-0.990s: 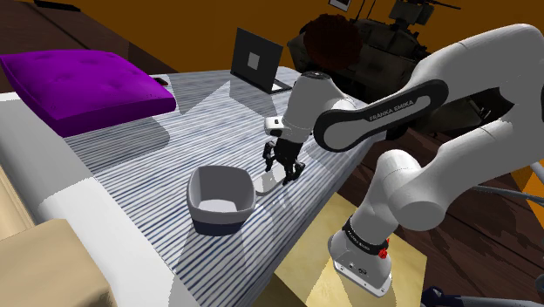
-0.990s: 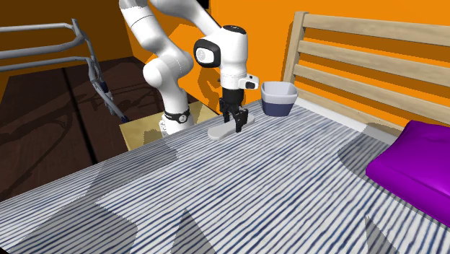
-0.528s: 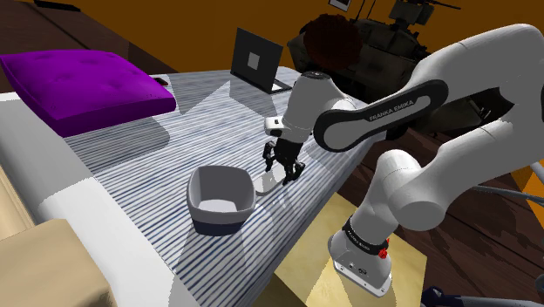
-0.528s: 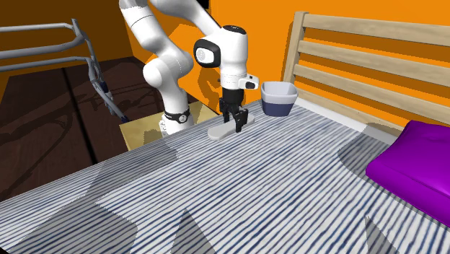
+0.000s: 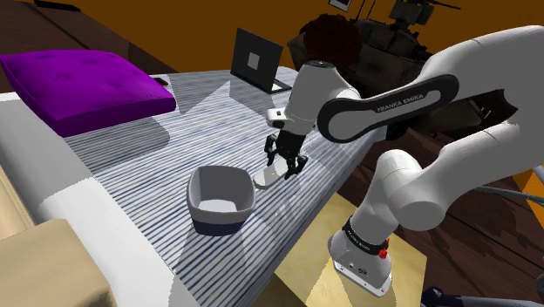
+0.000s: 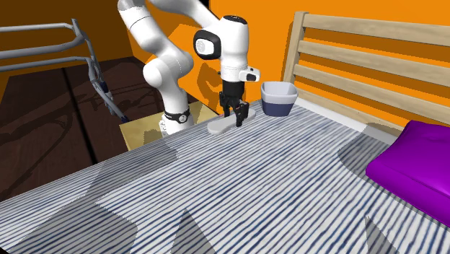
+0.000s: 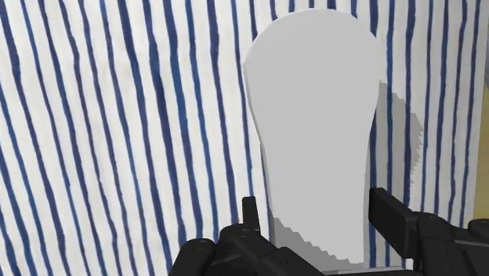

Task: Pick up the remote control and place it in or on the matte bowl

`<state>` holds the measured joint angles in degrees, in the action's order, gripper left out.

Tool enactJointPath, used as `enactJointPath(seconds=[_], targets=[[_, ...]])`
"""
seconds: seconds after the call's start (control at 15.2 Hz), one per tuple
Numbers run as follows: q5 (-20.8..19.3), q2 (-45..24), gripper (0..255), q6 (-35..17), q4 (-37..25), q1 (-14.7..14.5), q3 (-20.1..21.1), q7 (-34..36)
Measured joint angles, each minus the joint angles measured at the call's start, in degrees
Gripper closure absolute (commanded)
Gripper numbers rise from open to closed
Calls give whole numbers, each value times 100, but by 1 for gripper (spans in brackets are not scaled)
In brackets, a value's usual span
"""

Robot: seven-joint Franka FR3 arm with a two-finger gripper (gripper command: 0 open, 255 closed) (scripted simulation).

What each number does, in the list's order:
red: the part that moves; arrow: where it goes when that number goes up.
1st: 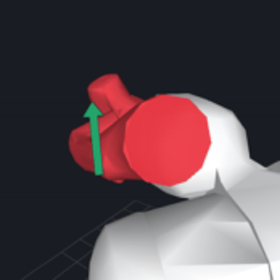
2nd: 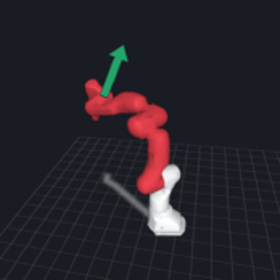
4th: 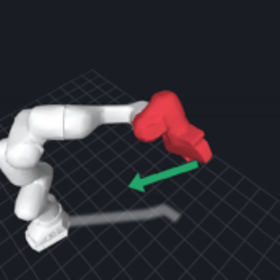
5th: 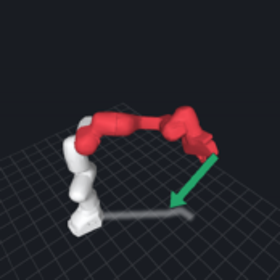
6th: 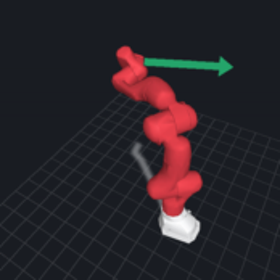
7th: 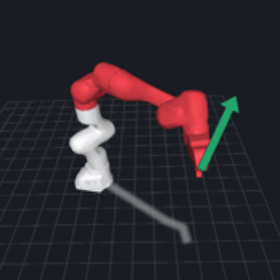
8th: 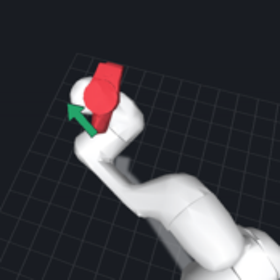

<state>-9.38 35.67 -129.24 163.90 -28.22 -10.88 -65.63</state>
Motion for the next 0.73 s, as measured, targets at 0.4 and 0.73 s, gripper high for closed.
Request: enactJointPath(seconds=[0.4,0.73], targets=[[55,311,255,605,-297,-14,57,-16],[98,548,255,1103,-558,-23,107,-28]])
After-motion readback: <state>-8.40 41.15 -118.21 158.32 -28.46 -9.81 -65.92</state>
